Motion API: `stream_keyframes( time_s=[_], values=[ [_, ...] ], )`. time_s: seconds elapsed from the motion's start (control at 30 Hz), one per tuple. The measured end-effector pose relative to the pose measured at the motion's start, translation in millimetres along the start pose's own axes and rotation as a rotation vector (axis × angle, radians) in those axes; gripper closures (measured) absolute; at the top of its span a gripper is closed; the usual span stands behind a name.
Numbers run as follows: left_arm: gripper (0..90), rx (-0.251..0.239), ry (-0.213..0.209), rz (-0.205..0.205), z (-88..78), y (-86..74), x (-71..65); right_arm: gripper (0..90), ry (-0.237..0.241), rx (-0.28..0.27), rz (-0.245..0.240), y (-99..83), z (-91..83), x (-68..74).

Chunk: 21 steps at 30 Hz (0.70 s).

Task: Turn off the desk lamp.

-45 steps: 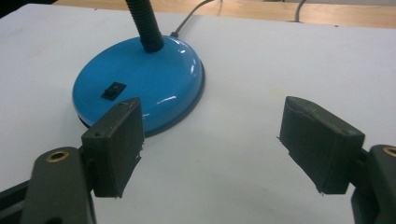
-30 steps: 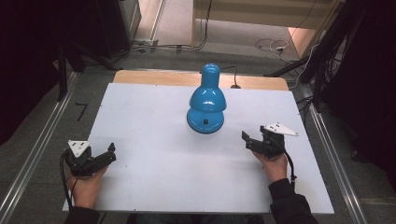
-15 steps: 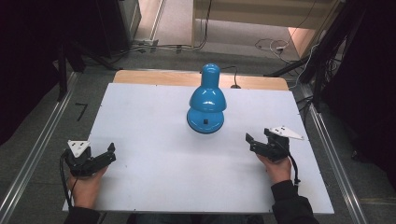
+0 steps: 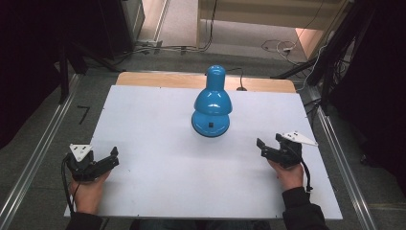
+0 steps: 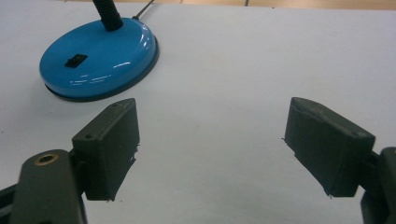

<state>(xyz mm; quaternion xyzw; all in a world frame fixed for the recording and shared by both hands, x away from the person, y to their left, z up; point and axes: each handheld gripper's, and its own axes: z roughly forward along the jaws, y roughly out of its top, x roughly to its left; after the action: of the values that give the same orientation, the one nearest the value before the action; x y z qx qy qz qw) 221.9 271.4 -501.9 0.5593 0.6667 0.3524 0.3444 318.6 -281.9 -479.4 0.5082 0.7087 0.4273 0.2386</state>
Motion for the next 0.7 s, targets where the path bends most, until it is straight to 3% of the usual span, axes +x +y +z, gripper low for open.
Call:
stream_keyframes(
  time_s=[0.33, 0.7],
  values=[
    [6.2, -0.002, -0.001, -0.001, -1.0, -0.1, 0.7, 16.2, -0.013, -0.003, 0.015, -3.2, -8.0, -8.6],
    [6.2, 0.001, 0.002, -0.002, -0.2, -0.5, 0.0, 16.0, -0.051, -0.005, 0.037, -10.5, -20.8, -27.6]
  ],
)
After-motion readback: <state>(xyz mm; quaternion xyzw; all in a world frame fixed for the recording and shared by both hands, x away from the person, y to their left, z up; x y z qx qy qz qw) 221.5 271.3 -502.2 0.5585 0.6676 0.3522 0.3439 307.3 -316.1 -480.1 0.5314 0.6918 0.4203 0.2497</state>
